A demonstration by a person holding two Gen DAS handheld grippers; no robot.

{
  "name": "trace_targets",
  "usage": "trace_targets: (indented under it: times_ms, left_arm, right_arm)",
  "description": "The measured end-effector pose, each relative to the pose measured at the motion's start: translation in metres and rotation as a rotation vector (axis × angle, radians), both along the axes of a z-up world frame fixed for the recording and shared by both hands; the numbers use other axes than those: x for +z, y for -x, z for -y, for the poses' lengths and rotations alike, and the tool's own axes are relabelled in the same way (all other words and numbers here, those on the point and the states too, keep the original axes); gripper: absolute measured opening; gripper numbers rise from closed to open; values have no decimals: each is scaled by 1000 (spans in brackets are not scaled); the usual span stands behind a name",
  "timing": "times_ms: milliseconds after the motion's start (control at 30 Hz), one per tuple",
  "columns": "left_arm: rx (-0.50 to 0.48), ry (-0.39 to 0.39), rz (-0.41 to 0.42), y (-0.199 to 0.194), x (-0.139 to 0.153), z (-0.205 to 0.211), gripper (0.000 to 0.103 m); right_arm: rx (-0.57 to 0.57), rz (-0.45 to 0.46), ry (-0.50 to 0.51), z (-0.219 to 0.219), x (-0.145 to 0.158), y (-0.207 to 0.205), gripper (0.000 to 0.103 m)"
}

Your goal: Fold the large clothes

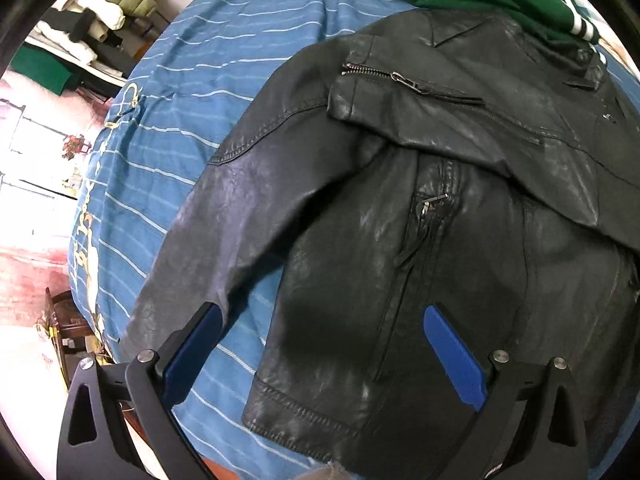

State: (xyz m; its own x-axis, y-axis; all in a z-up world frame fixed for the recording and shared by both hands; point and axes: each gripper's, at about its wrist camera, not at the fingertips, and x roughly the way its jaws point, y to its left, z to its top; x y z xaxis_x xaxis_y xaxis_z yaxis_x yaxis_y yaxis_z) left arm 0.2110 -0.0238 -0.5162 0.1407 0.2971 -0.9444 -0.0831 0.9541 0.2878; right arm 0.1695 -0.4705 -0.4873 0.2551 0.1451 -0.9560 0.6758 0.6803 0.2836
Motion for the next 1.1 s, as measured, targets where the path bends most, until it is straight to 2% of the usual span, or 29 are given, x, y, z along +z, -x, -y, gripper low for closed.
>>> trace_targets:
  times_ms: [67,133,200,233,267,300,333,367,433,467,500,533,567,667,733,833,867,900,967,1033,1067,1100]
  left_arm:
    - [19,-7,8,-4,-3,-2,103]
    - [57,-6,11,-6,-5,-9,103]
    - [92,-10,19,-4,-6,-14,103]
    - [119,-13,17,-1,-7,-21,103]
    - [152,-11,12,3,-7,-31,103]
    - [203,-5,6,11,-7,-44,103]
    - [261,8,2,20,-5,-60,103]
    - [305,22,-4,28,-4,-72,103]
    - [428,70,-17,56,-2,-108,103]
    - [477,100,-16,69,-1,-121,103]
    - [529,135,-11,82,-1,-135,103]
    - [591,174,-3,97,-1,-150,103]
    - [663,223,14,112,-2,-167,103]
    - [882,386,86,145,-16,-210,103]
    - [1046,526,148,163,-36,-235,102]
    - [1235,674,239,174,-67,-263,102]
    - [1277,680,257,175,-73,-269,102]
    - [1340,671,281,175,-77,-279,102]
    - [1388,605,322,169,-73,-294,99]
    - [1362,455,337,153,-61,-308,81]
    - [1329,378,332,142,-55,-314,67]
    - [1280,305,332,128,-49,-321,53]
  right_arm:
    - [133,31,-23,-26,5,-18,51]
    - [267,40,-39,-65,-4,-45,51]
    - [381,7,-5,-90,-21,-68,51]
    - [431,-35,63,-100,-33,-75,50]
    - [438,-78,152,-102,-41,-80,46]
    - [405,-136,247,-94,-50,-77,33]
    - [353,-148,230,-81,-56,-70,32]
    - [308,-152,202,-69,-60,-61,27]
    - [341,-168,208,-64,-59,-54,27]
    - [372,-183,229,-69,-56,-54,35]
    - [402,-220,276,-77,-51,-52,38]
    - [411,-219,275,-81,-46,-50,39]
    - [420,-201,244,-87,-39,-47,40]
    - [418,-130,187,-111,-22,-40,55]
    - [414,-90,159,-127,-17,-35,57]
    - [398,-59,91,-154,-23,-32,57]
    - [401,-58,86,-166,-28,-33,58]
    - [409,-58,90,-196,-31,-60,58]
    - [436,-47,116,-224,-39,-70,58]
    - [469,-39,176,-251,-47,-84,73]
    - [482,-42,228,-261,-46,-90,86]
    - [494,-44,281,-271,-47,-92,88]
